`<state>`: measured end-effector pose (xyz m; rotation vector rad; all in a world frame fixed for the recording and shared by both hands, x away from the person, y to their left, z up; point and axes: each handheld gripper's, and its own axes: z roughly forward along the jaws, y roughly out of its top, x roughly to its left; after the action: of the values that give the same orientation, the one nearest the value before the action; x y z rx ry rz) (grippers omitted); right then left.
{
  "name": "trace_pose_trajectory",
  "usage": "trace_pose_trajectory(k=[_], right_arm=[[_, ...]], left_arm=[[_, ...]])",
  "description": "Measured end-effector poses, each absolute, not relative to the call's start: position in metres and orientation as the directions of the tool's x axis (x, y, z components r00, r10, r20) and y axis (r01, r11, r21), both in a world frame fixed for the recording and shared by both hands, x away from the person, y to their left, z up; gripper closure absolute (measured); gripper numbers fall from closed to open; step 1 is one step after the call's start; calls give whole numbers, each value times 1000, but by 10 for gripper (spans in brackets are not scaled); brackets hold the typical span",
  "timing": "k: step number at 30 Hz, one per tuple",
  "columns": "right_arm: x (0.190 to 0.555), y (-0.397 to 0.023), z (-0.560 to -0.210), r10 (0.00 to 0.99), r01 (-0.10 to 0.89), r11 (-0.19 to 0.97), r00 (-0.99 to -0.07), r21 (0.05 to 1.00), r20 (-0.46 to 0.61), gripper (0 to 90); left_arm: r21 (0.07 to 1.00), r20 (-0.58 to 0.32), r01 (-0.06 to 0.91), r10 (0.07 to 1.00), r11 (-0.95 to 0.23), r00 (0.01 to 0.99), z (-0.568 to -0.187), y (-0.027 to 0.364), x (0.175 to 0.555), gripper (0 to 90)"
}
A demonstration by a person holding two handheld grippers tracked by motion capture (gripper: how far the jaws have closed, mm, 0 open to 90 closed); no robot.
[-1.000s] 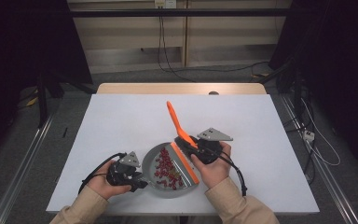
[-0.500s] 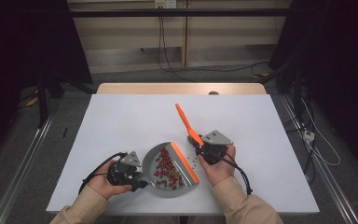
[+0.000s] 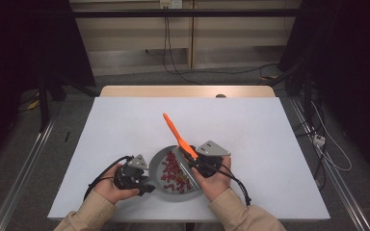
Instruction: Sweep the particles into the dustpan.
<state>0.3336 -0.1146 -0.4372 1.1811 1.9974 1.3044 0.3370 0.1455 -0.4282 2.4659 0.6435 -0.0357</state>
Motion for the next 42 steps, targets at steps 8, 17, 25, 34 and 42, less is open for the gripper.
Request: trace_pose_trajectory(k=[8, 17, 25, 34, 42], right_arm=[[340, -122, -428, 847, 396, 144, -524, 907, 94, 710], [351, -152, -424, 876, 401, 112, -472, 909, 101, 710], [358, -167, -430, 905, 415, 126, -421, 901, 67, 710], [353, -158, -441, 897, 428, 172, -441, 887, 39, 708], [342, -138, -441, 869, 425, 185, -491, 886, 54, 705]], left_arm=[[540, -163, 458, 446, -706, 880, -429, 145, 338, 628], [542, -164, 458, 446, -705, 880, -429, 145, 338, 628], [542, -164, 458, 446, -704, 880, -430, 145, 338, 628], [533, -156, 445, 433, -720, 888, -429, 145, 339, 627], [539, -163, 463, 452, -704, 877, -430, 143, 339, 628]])
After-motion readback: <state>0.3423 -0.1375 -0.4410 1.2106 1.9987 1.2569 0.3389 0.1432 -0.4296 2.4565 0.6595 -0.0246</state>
